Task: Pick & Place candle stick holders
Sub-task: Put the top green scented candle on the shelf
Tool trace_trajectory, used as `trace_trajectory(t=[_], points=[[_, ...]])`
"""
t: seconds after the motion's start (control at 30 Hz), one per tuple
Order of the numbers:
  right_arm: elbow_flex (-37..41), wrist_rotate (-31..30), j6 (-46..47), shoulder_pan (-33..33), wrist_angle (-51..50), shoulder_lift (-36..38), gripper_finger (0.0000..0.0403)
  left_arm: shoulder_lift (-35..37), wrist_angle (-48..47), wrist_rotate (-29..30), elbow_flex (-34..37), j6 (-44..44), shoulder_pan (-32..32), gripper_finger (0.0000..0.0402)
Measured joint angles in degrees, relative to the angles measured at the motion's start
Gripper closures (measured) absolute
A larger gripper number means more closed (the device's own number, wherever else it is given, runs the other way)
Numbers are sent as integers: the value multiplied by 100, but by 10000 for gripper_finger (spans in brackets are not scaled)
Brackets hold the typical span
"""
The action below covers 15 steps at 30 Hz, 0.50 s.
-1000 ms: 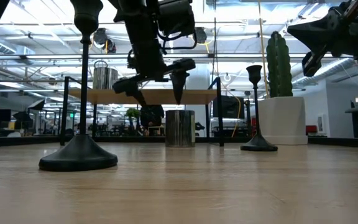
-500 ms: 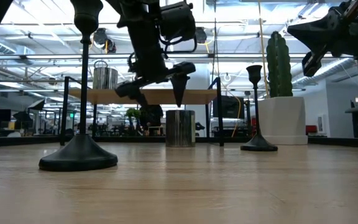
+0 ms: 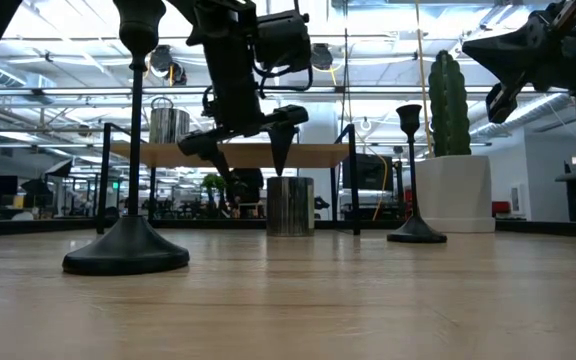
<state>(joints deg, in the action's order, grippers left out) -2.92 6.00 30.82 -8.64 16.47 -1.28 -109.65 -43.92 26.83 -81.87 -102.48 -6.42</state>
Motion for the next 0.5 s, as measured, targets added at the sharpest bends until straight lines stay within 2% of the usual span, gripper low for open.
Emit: trace_trajectory(t=[0.5], points=[[-1,0,0,0,0,0,401,-120,-271,-114,-9,4,2,36]])
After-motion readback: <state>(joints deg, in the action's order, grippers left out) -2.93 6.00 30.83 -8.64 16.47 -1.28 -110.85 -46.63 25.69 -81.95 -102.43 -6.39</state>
